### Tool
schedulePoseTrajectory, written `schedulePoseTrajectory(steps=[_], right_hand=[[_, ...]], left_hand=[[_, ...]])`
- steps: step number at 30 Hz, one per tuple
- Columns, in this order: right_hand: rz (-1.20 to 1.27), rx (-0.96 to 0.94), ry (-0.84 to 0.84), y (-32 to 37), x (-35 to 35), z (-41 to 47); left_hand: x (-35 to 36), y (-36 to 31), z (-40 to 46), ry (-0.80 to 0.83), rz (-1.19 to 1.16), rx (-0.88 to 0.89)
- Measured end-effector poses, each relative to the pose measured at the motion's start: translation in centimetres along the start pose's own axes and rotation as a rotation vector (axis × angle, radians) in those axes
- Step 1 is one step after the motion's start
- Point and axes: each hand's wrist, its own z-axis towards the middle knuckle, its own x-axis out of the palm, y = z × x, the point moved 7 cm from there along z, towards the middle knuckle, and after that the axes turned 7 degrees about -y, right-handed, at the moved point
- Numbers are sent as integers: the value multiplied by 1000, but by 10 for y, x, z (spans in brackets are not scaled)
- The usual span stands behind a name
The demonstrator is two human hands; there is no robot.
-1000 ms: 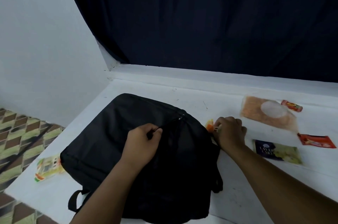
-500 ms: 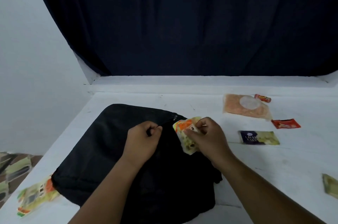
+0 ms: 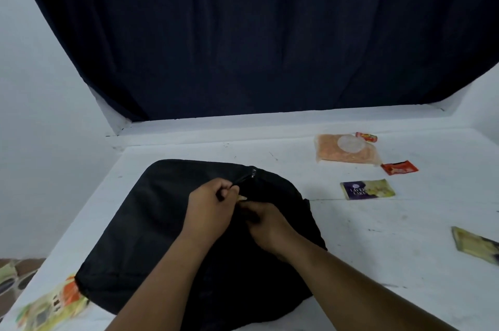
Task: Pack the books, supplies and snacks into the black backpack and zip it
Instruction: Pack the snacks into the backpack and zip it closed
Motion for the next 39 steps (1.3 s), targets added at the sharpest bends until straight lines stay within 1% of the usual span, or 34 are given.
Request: schedulePoseTrajectory(steps=[2,3,5,7,8,9,11,13,15,18,21,23,29,33,39], right_hand=[[-26,-46,130,3,3,-5],[-39,-77,135,5,-2,-6],[-42,-89,72,3,-20,-4],[-3,-32,-20,-2,-41,-3],[2,-33,-63,-5,-53,-3],[-22,-60,-107,-5,-66,-2],[-83,-138,-196,-7,-96,-2],[-194,-199,-279,-14,-129,2],[-328,-209,-304,-29,-160,9],[-549,-155,-268,-67,-202,23],[-807,-12,-209,-107,-234,33],[-938,70,-154,-123,-249,32],[-1146,26,-167,-130,-265,28],[-1177,10,-138,-128,-268,36],[-979,-114,-173,-109,-254,29]], left_hand=[[2,0,-3,-13,0,6],[4,2,-5,-20,3,13],[9,5,-10,-18,42,27],[16,7,-14,-17,103,54],[20,9,-15,-17,150,63],[26,10,-17,-13,217,58],[40,14,-26,-7,373,-15],[53,15,-38,-31,448,-35],[65,16,-50,-52,483,2],[73,24,-51,-50,539,-11],[75,28,-46,-45,570,-29],[77,30,-45,-32,582,-47],[77,28,-45,-43,617,-68],[74,27,-45,-61,605,-77],[73,25,-45,-87,588,-84]])
